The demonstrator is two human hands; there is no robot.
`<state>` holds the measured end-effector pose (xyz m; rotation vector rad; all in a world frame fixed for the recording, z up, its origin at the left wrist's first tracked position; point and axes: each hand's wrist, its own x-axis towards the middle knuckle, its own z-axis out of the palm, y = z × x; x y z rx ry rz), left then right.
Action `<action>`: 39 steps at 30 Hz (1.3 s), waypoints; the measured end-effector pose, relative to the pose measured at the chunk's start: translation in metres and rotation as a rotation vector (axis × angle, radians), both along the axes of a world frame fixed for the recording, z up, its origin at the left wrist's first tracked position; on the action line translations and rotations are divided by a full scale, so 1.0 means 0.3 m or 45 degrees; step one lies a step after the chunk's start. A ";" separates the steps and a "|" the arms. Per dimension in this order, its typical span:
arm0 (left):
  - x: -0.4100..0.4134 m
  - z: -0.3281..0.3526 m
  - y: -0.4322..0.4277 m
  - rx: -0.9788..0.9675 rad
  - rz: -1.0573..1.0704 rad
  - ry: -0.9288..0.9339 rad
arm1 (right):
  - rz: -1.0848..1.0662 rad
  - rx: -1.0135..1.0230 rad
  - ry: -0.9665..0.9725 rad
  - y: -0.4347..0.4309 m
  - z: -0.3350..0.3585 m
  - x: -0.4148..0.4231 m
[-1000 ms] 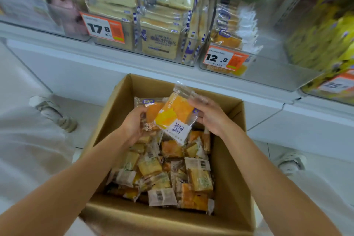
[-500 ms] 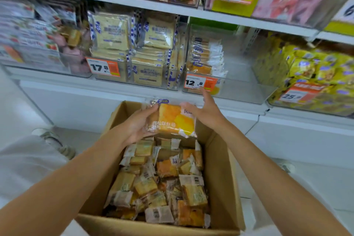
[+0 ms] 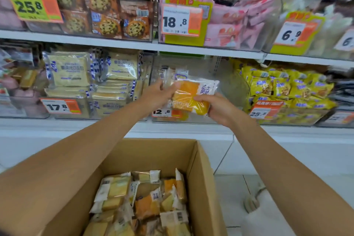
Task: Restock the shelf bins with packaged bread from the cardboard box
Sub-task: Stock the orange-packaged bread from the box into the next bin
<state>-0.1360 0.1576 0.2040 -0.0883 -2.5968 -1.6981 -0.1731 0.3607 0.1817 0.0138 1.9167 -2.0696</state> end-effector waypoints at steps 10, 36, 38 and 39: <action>-0.529 -0.205 0.044 -1.225 -0.083 0.043 | -0.436 0.368 0.220 0.231 -0.114 -0.586; -0.508 -0.235 0.041 -1.300 -0.032 -0.002 | -0.389 0.884 0.287 0.139 -0.233 -0.859; -0.514 -0.237 0.039 -1.285 -0.034 -0.010 | -0.434 0.885 0.295 0.131 -0.215 -0.819; -0.521 -0.239 0.037 -1.270 -0.038 -0.016 | -0.459 0.865 0.293 0.123 -0.212 -0.806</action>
